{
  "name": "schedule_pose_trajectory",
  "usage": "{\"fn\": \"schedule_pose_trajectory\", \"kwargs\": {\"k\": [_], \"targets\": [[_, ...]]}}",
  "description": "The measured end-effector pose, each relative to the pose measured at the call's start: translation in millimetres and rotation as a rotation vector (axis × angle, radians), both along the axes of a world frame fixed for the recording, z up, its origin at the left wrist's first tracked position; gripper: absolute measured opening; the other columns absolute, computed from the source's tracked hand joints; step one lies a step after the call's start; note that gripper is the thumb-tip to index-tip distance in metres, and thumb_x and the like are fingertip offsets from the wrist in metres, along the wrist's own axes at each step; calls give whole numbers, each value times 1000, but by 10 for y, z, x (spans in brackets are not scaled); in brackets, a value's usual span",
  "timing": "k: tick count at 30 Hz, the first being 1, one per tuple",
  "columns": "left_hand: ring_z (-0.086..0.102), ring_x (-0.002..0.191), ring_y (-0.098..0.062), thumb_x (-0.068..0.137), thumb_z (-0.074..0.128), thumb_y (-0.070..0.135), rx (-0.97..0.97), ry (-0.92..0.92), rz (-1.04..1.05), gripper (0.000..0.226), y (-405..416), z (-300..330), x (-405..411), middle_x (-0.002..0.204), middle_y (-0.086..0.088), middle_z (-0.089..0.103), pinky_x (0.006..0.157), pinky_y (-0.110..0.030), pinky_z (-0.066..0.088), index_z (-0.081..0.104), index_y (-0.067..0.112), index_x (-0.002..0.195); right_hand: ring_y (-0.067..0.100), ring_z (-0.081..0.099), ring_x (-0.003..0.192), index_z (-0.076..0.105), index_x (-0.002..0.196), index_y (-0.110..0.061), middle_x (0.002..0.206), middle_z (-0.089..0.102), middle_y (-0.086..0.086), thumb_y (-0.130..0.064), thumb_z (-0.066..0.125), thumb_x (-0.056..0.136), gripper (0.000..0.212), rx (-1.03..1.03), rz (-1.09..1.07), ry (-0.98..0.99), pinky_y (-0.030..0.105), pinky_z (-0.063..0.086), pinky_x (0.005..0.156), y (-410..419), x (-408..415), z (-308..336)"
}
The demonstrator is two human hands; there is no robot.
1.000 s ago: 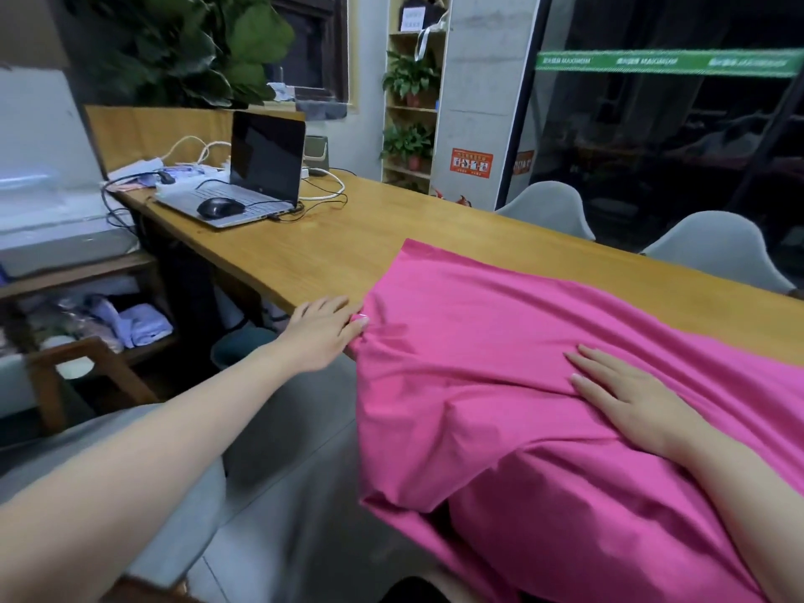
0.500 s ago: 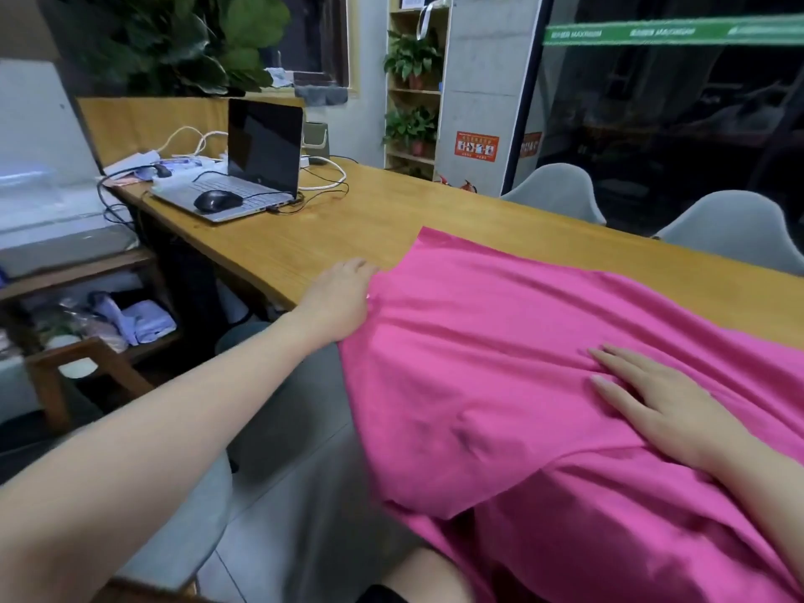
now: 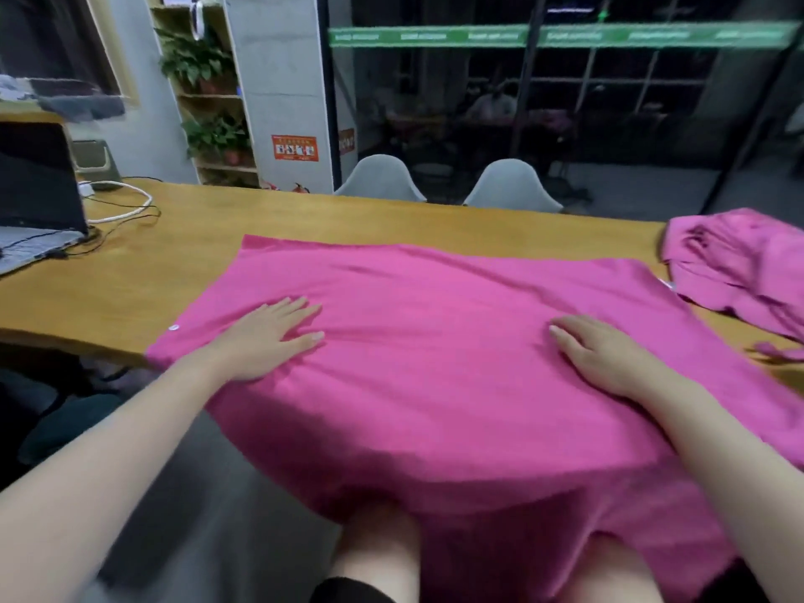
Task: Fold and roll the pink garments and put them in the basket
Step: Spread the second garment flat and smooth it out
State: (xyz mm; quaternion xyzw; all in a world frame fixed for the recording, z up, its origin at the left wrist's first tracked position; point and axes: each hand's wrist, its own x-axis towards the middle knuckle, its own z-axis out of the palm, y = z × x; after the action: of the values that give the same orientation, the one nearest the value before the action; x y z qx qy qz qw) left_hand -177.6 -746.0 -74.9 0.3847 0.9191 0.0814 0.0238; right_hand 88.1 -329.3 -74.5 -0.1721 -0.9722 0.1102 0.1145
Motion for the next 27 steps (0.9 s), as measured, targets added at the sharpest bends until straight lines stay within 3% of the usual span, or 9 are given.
{"fn": "schedule_pose_trajectory", "kwargs": {"k": [4,6,8,10,12,14,27], "targets": [[20,153,-11,68,27,102,45,-45,-48,109,-169,22,30,163,14,26,127,-37,15,33,39,156,20,29,151,42,154,-22,161,39,5,-58,38,102,64,18,-91,-137,36,20,125,18,315,-60],[48,136,-19,78,50,87,116,-53,-3,82,-137,62,88,143,6,53,113,-36,36,56,32,139,24,35,147,43,153,-24,157,43,6,-69,39,96,73,87,-152,-132,40,29,121,-35,396,-17],[60,116,-29,90,53,69,202,18,120,56,14,67,122,120,-4,65,94,-38,44,64,20,116,28,45,137,46,149,-26,147,51,7,-79,38,87,82,172,-192,-120,42,39,111,-137,417,59],[51,132,-35,95,41,70,121,51,244,68,176,-6,147,142,-15,56,106,-45,39,56,16,134,29,39,142,41,153,-29,153,44,6,-84,33,84,88,173,-198,-180,43,35,114,-207,360,93],[19,154,-36,92,24,82,-67,16,293,90,301,-97,141,169,-9,18,122,-52,15,24,24,161,26,19,154,25,161,-31,168,22,4,-86,27,86,92,89,-194,-256,44,19,124,-192,261,58],[2,157,-33,89,17,86,-109,-9,277,93,383,-92,48,171,-3,-1,125,-54,3,6,32,163,22,6,158,15,163,-33,171,8,2,-87,22,85,95,35,-206,-263,44,9,127,-91,149,11],[3,157,-28,86,15,88,-91,10,196,92,1524,30,-1288,171,2,2,127,-52,5,8,37,162,19,3,158,15,162,-36,171,7,-2,-91,19,81,98,26,-275,-253,42,7,127,993,-1050,1]]}}
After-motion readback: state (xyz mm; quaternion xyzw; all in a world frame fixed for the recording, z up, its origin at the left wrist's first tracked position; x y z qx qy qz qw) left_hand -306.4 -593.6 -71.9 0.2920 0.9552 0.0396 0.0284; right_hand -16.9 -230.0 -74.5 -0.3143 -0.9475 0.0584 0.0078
